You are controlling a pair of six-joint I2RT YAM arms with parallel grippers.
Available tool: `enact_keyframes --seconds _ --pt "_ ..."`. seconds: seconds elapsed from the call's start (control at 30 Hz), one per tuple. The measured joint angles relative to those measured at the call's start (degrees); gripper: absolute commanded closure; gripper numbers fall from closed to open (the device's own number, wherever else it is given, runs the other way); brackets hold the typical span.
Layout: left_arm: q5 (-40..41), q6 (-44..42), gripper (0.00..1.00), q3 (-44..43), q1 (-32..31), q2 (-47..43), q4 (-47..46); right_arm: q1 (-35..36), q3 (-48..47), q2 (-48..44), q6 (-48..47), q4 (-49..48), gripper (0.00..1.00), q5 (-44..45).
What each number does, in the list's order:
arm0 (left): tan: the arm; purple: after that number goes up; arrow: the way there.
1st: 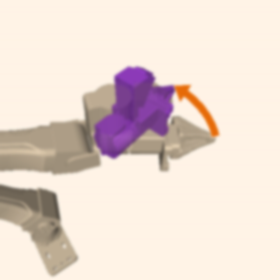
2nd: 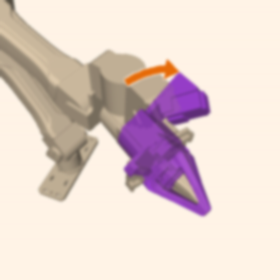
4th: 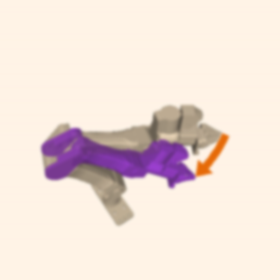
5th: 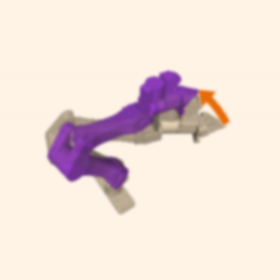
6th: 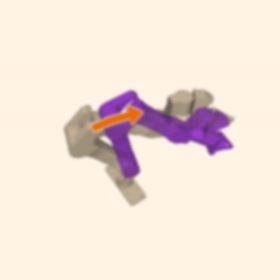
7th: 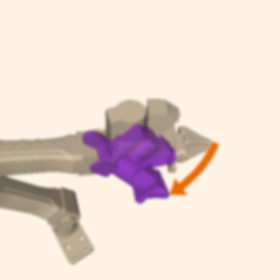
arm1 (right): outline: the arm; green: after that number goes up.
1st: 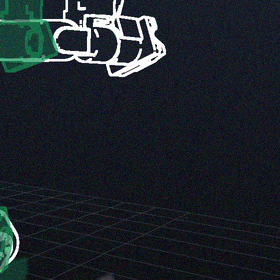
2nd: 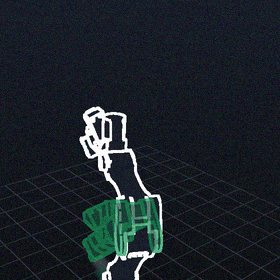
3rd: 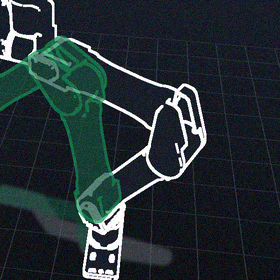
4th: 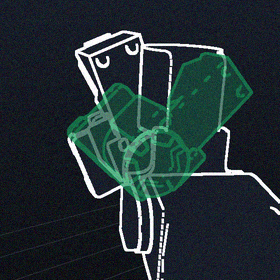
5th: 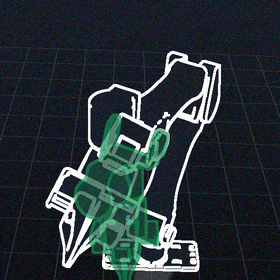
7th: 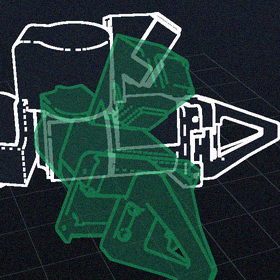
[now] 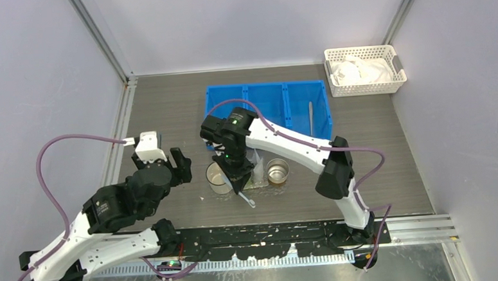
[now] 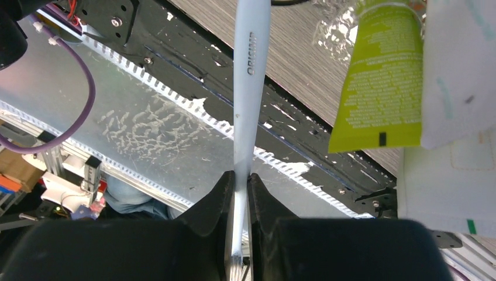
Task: Prepare toiletry sets of a toothbrush and toothpaste on the tray
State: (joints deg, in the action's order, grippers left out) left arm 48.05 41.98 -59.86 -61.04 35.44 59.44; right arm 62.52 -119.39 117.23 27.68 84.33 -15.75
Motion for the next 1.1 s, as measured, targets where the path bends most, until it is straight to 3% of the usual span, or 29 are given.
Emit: enact_keyframes --seconds 0.3,1.1 --pt "0.22 0.02 0.27 1.49 0.0 -3.61 0.09 -0.55 -14.97 11.3 -1.95 3.8 0.84 -1.31" --pt "0.17 -0.87 0.26 3.02 0.0 -5.44 -0.48 -5.75 -15.87 15.12 -2.49 4.66 0.85 -2.03"
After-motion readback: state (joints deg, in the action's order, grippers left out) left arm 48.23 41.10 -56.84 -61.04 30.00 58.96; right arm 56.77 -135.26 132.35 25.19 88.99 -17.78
